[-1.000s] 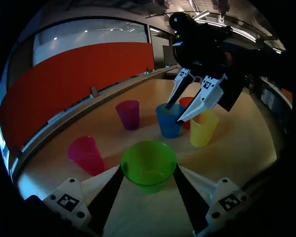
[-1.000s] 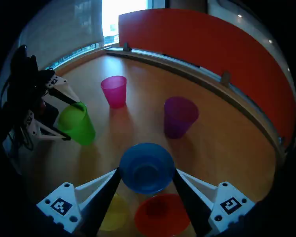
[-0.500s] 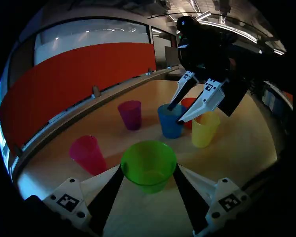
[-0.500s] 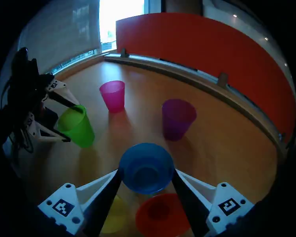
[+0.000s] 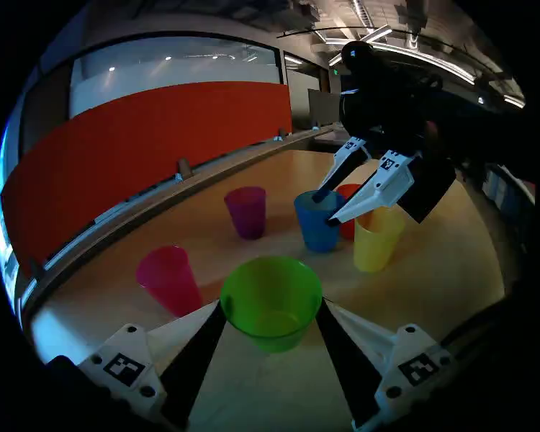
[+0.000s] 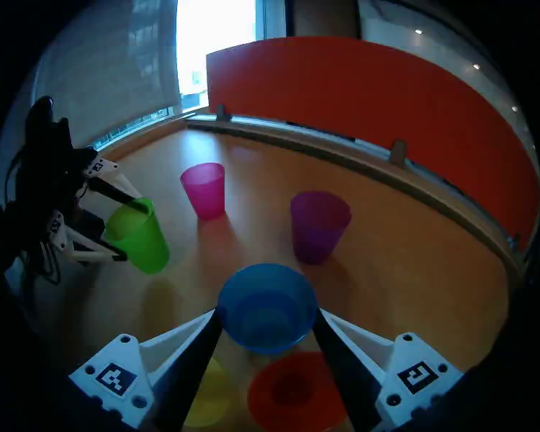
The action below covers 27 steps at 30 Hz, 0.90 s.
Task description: Pour water
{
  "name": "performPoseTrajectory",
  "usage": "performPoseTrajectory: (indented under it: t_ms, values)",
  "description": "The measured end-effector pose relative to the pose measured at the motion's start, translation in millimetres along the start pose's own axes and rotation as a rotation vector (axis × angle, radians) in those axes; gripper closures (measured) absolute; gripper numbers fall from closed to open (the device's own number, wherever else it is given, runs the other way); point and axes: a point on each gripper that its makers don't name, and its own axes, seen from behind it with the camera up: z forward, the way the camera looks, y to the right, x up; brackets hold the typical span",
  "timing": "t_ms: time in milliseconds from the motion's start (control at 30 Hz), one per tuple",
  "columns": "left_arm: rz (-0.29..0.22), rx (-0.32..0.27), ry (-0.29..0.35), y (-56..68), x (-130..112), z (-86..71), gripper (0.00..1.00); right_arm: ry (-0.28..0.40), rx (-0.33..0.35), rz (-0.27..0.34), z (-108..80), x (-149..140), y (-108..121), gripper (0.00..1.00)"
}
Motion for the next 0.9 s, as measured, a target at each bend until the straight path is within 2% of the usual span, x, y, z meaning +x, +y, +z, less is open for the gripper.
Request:
performPoseTrajectory:
  t_ms: [300,500,900]
  values:
    - [0.000,0.016,0.020,0.6,7.5,-8.3,0.14,0.117,-0.006,0.011,-15.4,29.0,-3.9,0.10]
    - [-0.008,0.032,0.043,1.6,15.6,-18.5,0.14,0.210,-0.021,-0.004,-28.8,49.6,-9.5,0.10]
    - [-0.073,0.067,0.101,3.1,28.8,-42.4,0.14,0.386,-0.045,-0.017,-50.0,85.2,-30.1,0.10]
